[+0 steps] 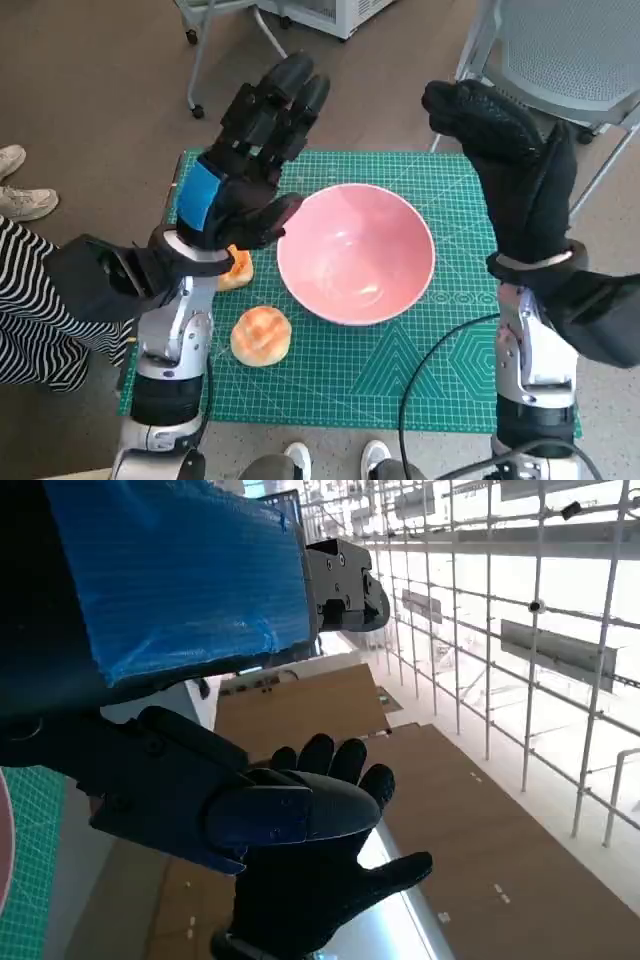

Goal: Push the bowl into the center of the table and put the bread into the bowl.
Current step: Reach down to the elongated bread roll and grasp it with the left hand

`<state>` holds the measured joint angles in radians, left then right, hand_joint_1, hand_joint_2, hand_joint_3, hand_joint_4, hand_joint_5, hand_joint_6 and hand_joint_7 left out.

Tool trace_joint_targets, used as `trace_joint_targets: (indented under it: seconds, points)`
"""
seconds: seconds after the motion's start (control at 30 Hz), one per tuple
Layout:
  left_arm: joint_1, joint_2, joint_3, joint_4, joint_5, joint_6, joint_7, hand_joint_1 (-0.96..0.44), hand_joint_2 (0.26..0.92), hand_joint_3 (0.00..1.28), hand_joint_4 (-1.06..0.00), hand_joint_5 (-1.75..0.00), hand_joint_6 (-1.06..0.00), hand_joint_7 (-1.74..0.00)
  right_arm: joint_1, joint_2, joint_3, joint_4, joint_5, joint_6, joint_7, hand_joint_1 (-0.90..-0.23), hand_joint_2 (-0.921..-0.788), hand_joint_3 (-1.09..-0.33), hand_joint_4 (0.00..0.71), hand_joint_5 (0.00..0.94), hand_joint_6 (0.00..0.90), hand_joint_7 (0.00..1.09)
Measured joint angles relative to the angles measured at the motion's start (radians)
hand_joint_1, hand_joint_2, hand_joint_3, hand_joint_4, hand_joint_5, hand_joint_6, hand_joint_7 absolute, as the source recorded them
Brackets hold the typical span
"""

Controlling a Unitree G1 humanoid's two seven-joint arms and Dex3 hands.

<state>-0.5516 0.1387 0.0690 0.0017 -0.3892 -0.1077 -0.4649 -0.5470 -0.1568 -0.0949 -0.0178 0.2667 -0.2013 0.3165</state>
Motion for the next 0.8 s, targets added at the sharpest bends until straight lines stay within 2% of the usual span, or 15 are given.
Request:
trace_joint_targets:
  seconds: [0.1,0.17,0.3,0.43,0.57,0.67,0.8]
  points:
    - [0.003,0.054,0.007,-0.027,0.043,0.012,-0.003,-0.72,0.921,0.32,-0.06,-0.02,0.00,-0.47,0.001,0.001,0.002,-0.003,0.000,0.001,-0.003,-0.703,-0.921,-0.652,0.156,0.010,-0.001,0.60]
    - [0.003,0.126,0.010,-0.054,0.100,0.038,-0.007,-0.73,0.921,0.31,-0.07,-0.02,0.00,-0.47,0.002,0.001,0.002,-0.003,0.000,0.001,-0.005,-0.700,-0.921,-0.652,0.156,0.010,-0.001,0.61]
    - [0.003,0.295,0.016,-0.111,0.210,0.110,-0.038,-0.68,0.911,0.16,-0.09,-0.02,-0.01,-0.45,0.002,0.001,0.000,-0.003,0.001,-0.001,-0.007,-0.695,-0.921,-0.652,0.158,0.010,-0.001,0.61]
    - [0.004,0.455,0.031,-0.145,0.307,0.166,-0.085,-0.58,0.827,0.04,-0.12,-0.01,-0.09,-0.39,0.002,0.002,-0.001,-0.002,0.002,-0.005,-0.007,-0.685,-0.921,-0.650,0.162,0.011,-0.001,0.61]
    - [0.007,0.610,0.057,-0.174,0.376,0.224,-0.141,-0.51,0.782,0.01,-0.14,0.00,-0.14,-0.31,0.002,0.002,-0.003,0.007,0.001,-0.010,-0.010,-0.682,-0.921,-0.649,0.167,0.013,-0.001,0.62]
    - [0.006,0.686,0.080,-0.180,0.388,0.238,-0.172,-0.48,0.771,0.00,-0.14,0.00,-0.15,-0.28,0.003,0.002,-0.010,0.019,0.002,-0.014,-0.012,-0.682,-0.921,-0.644,0.173,0.015,-0.001,0.61]
    - [0.008,0.733,0.089,-0.178,0.387,0.233,-0.211,-0.46,0.750,0.01,-0.15,0.00,-0.19,-0.22,0.003,0.005,-0.012,0.027,0.003,-0.021,-0.013,-0.679,-0.921,-0.644,0.175,0.015,-0.001,0.60]
